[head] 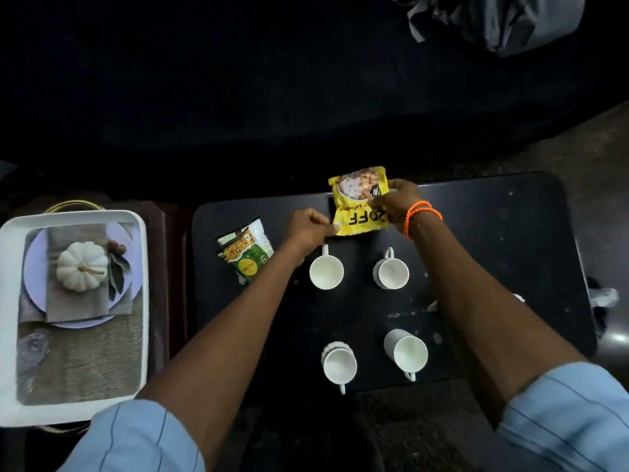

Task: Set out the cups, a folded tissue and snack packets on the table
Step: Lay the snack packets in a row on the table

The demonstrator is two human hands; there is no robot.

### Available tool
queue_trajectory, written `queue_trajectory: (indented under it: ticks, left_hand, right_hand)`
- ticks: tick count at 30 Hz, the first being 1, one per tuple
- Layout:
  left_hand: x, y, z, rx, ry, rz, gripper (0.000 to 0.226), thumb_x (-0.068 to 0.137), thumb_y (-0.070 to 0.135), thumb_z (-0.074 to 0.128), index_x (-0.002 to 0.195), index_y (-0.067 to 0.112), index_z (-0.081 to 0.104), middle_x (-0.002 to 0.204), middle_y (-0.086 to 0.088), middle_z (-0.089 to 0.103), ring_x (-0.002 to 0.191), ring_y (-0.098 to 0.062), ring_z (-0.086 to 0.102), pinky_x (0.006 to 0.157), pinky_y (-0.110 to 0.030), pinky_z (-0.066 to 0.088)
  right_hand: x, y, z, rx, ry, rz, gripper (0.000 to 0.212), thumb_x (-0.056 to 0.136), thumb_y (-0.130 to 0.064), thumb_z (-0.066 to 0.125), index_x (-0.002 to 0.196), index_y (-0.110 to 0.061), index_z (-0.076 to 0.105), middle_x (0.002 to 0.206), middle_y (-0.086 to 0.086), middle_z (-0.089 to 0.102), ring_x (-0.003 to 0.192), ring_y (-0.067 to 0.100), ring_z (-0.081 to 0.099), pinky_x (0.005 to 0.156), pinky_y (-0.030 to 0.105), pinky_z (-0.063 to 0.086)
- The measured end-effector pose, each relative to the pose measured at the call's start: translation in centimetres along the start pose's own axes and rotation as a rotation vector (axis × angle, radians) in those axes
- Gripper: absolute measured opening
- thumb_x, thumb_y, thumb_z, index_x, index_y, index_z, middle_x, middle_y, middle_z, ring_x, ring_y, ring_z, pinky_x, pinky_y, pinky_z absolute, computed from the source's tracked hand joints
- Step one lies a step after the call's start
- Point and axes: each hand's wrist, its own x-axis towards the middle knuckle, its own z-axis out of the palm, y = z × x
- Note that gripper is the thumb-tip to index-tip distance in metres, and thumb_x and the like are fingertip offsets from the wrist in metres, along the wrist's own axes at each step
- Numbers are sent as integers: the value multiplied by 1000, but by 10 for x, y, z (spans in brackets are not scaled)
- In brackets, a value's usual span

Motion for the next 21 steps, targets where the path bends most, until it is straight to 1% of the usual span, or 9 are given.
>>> queue_trajectory:
  ticks: [2,4,6,9,11,12,16,19,21]
  left_hand:
    - [11,3,0,189,70,80,31,80,8,86,106,7,70,111,-11,74,104,-24,69,95,-37,56]
    - [23,11,2,295,114,174,35,81,9,83,113,10,71,116,-9,74,109,-23,69,96,-31,53]
    - [35,19,7,386,113,269,36,83,13,80,118,16,71,120,-9,70,111,-25,68,96,-30,53]
    - [49,25,21,516,-17,370,51,83,22,82,131,25,68,125,-11,59,114,-28,63,102,-35,51]
    - [51,24,31,607,-115,367,63,82,31,84,141,28,62,135,-10,51,124,-29,57,110,-40,48]
    - [52,22,35,637,-130,354,67,82,33,85,144,29,60,142,-9,47,130,-29,54,112,-43,46]
    - [53,16,38,716,-78,392,76,80,27,88,148,31,54,156,-8,38,141,-33,46,115,-47,44]
    - [53,16,36,841,-60,421,83,81,22,87,153,32,48,161,-12,32,146,-35,40,116,-48,43]
    - [53,19,36,898,-52,419,88,79,22,88,154,34,45,162,-12,30,147,-36,37,114,-48,43]
  right_hand:
    - [9,12,-7,-263,66,-18,62,77,-7,83,134,-8,57,129,21,65,118,36,63,102,49,53]
    - [11,19,-7,-360,127,-98,74,77,-13,85,142,-11,50,136,19,60,127,36,57,108,45,48]
    - [8,24,-3,-409,156,-208,80,76,-18,87,146,-16,48,139,19,57,129,36,54,110,43,46]
    - [3,28,6,-467,109,-282,85,73,-20,89,148,-22,48,138,19,54,128,36,52,108,39,43]
    - [1,30,11,-464,103,-294,82,73,-19,88,146,-23,50,136,20,52,124,36,55,106,35,43]
    - [1,31,12,-469,110,-305,79,74,-18,88,145,-23,53,134,20,52,121,37,56,104,34,44]
    - [0,35,16,-536,117,-344,74,71,-23,90,139,-24,59,129,19,52,115,36,60,101,35,48]
    - [-1,39,19,-574,89,-381,84,65,-21,93,141,-23,58,136,18,50,121,37,56,106,39,48]
    - [-1,41,21,-584,94,-390,87,64,-21,94,142,-23,57,139,18,48,125,37,52,108,41,47]
